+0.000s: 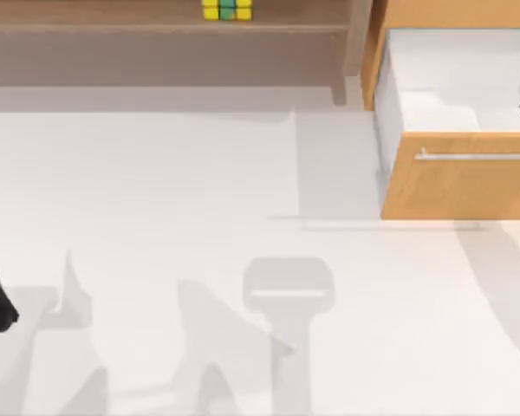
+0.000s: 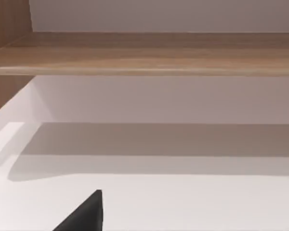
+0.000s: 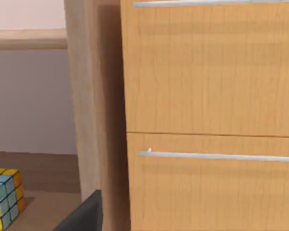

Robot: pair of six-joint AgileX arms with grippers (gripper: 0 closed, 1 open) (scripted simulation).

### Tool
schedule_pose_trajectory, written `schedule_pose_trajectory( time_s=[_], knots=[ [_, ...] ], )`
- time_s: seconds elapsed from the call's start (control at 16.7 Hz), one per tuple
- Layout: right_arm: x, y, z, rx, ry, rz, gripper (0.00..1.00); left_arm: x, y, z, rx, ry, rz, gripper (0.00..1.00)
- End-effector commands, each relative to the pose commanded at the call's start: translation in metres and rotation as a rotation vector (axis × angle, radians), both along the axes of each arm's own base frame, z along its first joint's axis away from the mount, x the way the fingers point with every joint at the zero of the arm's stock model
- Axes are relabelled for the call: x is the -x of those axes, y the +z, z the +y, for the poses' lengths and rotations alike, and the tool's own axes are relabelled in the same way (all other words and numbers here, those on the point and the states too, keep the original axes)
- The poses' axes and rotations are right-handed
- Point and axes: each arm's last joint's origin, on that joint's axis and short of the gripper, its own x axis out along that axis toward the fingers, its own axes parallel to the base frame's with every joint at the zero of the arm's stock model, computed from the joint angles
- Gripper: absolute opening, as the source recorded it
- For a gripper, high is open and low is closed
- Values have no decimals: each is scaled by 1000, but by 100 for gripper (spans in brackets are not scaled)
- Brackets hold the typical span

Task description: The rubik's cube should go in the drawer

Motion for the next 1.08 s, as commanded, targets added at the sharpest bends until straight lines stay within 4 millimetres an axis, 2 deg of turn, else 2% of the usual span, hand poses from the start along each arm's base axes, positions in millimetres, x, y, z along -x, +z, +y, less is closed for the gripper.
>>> schedule_pose_trajectory(
  time_s=[0.18,0.3,0.42,0.6,0.78,0.9,1.08],
  knots=[
    [-50,23,53,-26,28,-33,100,0,0,0,0,0,0,100],
    [-84,24,96,-42,35,-41,100,0,0,0,0,0,0,100],
    [-113,15,141,-56,30,-39,100,0,0,0,0,0,0,100],
    [-146,-15,202,-65,4,-21,100,0,0,0,0,0,0,100],
    [-167,-54,249,-57,-40,9,100,0,0,0,0,0,0,100],
    [-177,-79,270,-45,-75,31,100,0,0,0,0,0,0,100],
    [-189,-111,288,-19,-129,65,100,0,0,0,0,0,0,100]
  ],
)
